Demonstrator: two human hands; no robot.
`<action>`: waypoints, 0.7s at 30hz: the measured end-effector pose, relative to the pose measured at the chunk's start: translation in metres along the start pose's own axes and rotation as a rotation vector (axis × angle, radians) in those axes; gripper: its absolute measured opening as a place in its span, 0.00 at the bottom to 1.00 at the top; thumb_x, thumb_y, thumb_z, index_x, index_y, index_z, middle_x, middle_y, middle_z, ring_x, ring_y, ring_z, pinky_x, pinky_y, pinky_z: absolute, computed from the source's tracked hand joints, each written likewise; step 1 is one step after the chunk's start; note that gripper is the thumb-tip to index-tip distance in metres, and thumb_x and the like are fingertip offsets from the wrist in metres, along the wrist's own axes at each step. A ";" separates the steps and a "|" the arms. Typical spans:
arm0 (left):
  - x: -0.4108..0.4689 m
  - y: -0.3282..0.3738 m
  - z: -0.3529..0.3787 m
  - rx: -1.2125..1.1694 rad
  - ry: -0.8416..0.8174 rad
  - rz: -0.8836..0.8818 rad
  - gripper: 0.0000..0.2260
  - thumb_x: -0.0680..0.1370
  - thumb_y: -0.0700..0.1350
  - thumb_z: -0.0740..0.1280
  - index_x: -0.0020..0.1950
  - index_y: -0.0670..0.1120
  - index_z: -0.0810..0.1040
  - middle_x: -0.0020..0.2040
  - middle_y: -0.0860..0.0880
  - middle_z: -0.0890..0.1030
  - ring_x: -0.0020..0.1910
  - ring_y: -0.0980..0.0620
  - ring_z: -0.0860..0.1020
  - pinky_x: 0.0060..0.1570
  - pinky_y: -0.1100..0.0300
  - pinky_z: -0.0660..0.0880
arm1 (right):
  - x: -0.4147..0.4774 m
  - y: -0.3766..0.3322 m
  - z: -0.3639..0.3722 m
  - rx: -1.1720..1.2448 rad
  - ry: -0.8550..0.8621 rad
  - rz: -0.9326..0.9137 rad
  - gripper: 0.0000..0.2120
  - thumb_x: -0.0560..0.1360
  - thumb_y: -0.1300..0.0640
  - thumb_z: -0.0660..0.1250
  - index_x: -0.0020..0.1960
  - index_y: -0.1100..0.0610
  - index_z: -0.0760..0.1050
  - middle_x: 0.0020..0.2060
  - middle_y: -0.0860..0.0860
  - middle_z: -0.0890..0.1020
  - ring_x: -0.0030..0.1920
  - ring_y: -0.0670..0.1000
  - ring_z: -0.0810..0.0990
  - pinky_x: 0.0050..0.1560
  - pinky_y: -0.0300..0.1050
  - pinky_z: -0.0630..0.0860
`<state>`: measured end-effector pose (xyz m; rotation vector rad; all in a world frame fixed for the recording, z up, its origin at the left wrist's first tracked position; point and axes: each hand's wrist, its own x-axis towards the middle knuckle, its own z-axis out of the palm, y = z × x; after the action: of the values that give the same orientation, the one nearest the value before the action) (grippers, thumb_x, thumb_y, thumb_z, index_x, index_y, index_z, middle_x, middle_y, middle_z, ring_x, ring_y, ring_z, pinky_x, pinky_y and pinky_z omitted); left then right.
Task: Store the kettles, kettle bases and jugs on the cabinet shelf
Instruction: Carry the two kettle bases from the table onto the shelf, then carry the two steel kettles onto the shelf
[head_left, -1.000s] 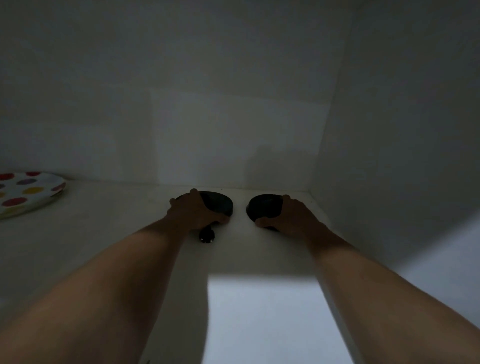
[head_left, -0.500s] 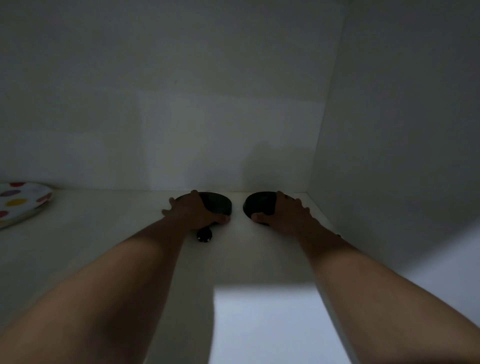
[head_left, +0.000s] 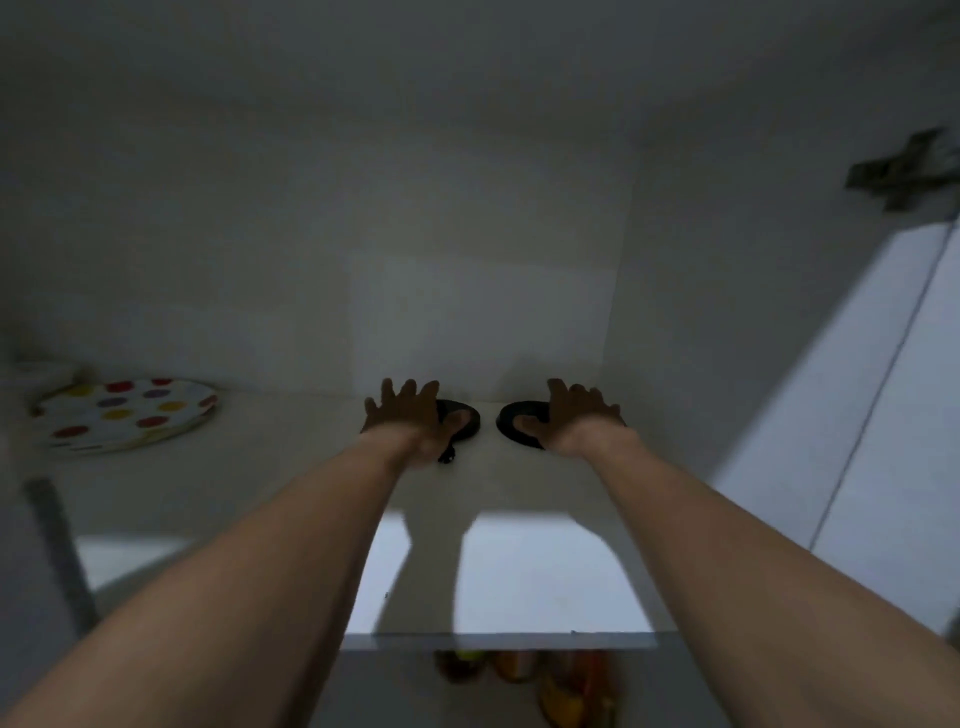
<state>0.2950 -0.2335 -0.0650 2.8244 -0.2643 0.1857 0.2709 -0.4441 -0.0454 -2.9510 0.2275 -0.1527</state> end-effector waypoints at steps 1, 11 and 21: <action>-0.020 0.000 -0.007 0.001 0.014 0.020 0.32 0.81 0.64 0.53 0.81 0.50 0.54 0.81 0.45 0.55 0.80 0.39 0.47 0.76 0.40 0.49 | -0.018 -0.007 -0.007 -0.008 0.003 -0.018 0.39 0.79 0.32 0.59 0.80 0.53 0.54 0.76 0.58 0.65 0.76 0.63 0.61 0.75 0.64 0.58; -0.241 -0.050 -0.076 0.094 0.214 0.084 0.26 0.82 0.59 0.54 0.75 0.45 0.66 0.72 0.40 0.71 0.72 0.38 0.67 0.69 0.41 0.66 | -0.197 -0.088 -0.044 0.042 0.078 -0.243 0.34 0.79 0.35 0.58 0.76 0.55 0.63 0.73 0.58 0.71 0.73 0.64 0.68 0.71 0.67 0.66; -0.460 -0.176 -0.117 0.191 0.295 -0.371 0.28 0.83 0.60 0.51 0.80 0.49 0.56 0.80 0.40 0.55 0.79 0.37 0.49 0.75 0.36 0.51 | -0.346 -0.231 -0.014 0.110 0.042 -0.617 0.38 0.80 0.36 0.58 0.83 0.49 0.46 0.78 0.58 0.65 0.78 0.61 0.61 0.74 0.66 0.62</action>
<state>-0.1302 0.0418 -0.0747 2.9138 0.3566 0.5620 -0.0379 -0.1661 -0.0194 -2.8057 -0.6686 -0.2929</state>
